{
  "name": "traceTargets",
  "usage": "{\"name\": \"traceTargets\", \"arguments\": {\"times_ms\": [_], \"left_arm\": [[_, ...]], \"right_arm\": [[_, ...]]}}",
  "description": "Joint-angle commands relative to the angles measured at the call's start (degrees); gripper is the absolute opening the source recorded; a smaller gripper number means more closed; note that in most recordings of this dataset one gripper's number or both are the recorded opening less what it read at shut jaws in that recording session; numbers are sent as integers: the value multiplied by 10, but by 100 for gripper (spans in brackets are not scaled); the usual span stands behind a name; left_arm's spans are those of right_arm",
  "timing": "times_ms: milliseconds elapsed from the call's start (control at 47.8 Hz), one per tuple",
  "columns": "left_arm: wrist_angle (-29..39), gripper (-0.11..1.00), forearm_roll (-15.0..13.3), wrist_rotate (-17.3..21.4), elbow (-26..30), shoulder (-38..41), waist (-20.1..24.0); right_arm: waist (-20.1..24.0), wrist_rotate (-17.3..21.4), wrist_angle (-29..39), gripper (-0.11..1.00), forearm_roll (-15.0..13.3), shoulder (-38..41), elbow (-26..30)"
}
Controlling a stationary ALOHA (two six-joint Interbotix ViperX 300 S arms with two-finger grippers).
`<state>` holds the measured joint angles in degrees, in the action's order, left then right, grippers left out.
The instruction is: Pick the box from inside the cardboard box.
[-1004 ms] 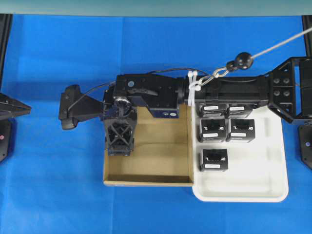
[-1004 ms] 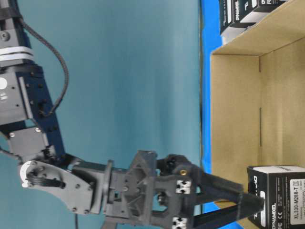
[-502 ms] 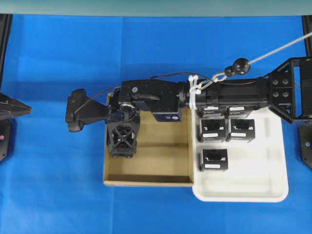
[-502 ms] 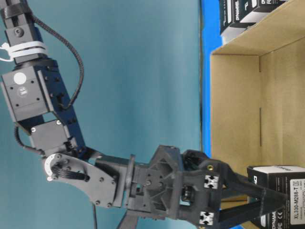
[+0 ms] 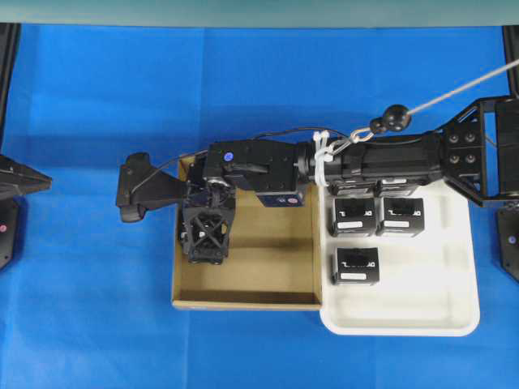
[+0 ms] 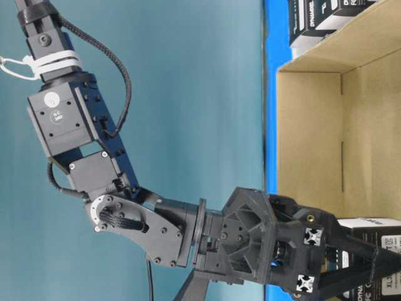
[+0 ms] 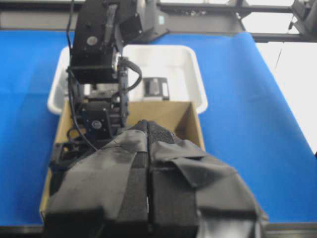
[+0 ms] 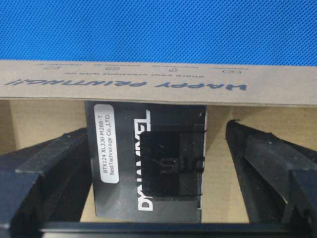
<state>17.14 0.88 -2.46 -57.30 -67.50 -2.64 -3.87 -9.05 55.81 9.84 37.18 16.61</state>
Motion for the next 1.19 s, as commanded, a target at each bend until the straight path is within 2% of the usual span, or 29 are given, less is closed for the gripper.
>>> {"name": "traceTargets", "arguments": {"times_ms": [0, 167, 272, 335, 439, 460, 837, 1004, 1172], "left_arm": [[-3, -7, 1, -1, 11, 4, -1], [-3, -7, 1, -1, 11, 4, -1], [-3, -7, 1, 0, 11, 4, -1], [-3, -7, 1, 0, 10, 4, -1], [-3, -7, 1, 0, 10, 4, -1], [-3, -7, 1, 0, 10, 4, -1], [-3, -7, 1, -1, 10, 4, -1], [-3, -7, 1, -3, 10, 4, -2], [-3, -7, 1, -11, 10, 3, -2]], "right_arm": [[3, 1, -4, 99, 2, 3, 3], [4, 6, -4, 98, 4, 3, 4], [7, 7, -4, 94, 10, 2, 6], [10, 6, -1, 85, 11, 0, 7], [10, 6, 6, 62, 12, -4, 7], [10, 6, 7, 60, 12, -5, 6], [0, 18, 26, 60, 12, -58, 10], [-8, 22, 84, 60, 12, -99, 27], [-12, 20, 150, 60, 12, -144, 69]]}}
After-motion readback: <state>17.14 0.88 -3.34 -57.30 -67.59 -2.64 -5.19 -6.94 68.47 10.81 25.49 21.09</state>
